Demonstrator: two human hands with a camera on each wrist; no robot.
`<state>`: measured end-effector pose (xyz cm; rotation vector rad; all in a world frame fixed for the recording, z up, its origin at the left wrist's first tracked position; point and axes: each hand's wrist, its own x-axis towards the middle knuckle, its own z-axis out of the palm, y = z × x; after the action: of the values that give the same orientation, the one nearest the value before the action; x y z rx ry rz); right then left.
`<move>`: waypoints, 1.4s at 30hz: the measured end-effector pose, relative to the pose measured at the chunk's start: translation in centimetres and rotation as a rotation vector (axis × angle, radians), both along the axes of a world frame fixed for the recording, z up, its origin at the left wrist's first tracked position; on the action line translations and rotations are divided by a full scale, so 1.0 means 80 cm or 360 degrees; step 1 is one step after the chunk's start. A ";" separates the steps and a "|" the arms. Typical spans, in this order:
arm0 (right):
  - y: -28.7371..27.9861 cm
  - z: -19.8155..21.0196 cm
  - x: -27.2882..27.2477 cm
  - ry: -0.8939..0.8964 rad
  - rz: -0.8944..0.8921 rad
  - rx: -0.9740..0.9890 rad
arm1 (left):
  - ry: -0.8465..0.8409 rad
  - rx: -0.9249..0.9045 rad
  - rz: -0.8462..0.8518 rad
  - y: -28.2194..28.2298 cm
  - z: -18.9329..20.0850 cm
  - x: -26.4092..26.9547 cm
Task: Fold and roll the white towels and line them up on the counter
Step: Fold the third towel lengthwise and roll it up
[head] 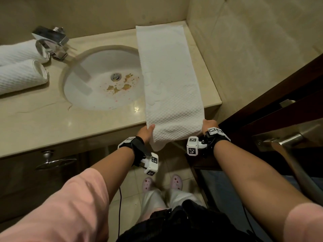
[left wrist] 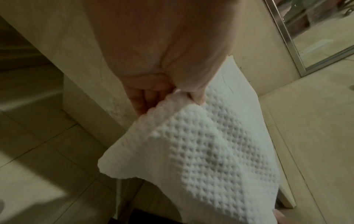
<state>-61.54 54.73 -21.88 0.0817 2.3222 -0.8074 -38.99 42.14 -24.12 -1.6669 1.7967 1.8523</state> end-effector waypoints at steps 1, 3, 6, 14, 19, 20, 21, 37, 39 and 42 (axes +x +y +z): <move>0.000 -0.004 0.000 0.0007 -0.0031 -0.0040 | -0.0003 0.0045 -0.0010 0.001 -0.002 -0.001; 0.003 -0.006 0.003 0.0026 -0.0056 -0.0156 | -0.0026 0.0142 0.0040 0.002 -0.005 0.000; 0.016 -0.008 0.007 -0.0063 0.0003 -0.0268 | -0.0019 0.0248 0.0137 0.006 -0.005 0.001; 0.057 -0.026 0.026 -0.0562 0.0039 -0.0270 | 0.0178 0.0899 0.0358 0.010 -0.048 0.013; 0.080 -0.010 0.048 -0.0482 -0.0034 -0.0330 | 0.0356 0.1079 0.0089 0.038 -0.008 0.018; 0.085 -0.005 0.052 -0.0463 -0.0041 -0.0336 | 0.0345 0.1080 0.0049 0.041 -0.010 0.021; 0.089 -0.003 0.054 -0.0423 -0.0023 -0.0330 | 0.0321 0.1066 0.0037 0.043 -0.010 0.024; 0.157 -0.022 0.077 -0.0307 -0.0034 -0.0423 | 0.0241 0.0965 -0.0079 0.079 -0.031 0.055; 0.164 -0.022 0.079 -0.0344 -0.0041 -0.0452 | 0.0211 0.0941 -0.0028 0.085 -0.036 0.059; 0.173 -0.024 0.080 -0.0284 0.0034 -0.0536 | 0.0175 0.0950 0.0093 0.092 -0.035 0.063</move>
<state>-55.17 68.59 -23.79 -0.0180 1.9904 -1.1211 -33.93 49.54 -26.88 -1.4163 1.0579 2.2398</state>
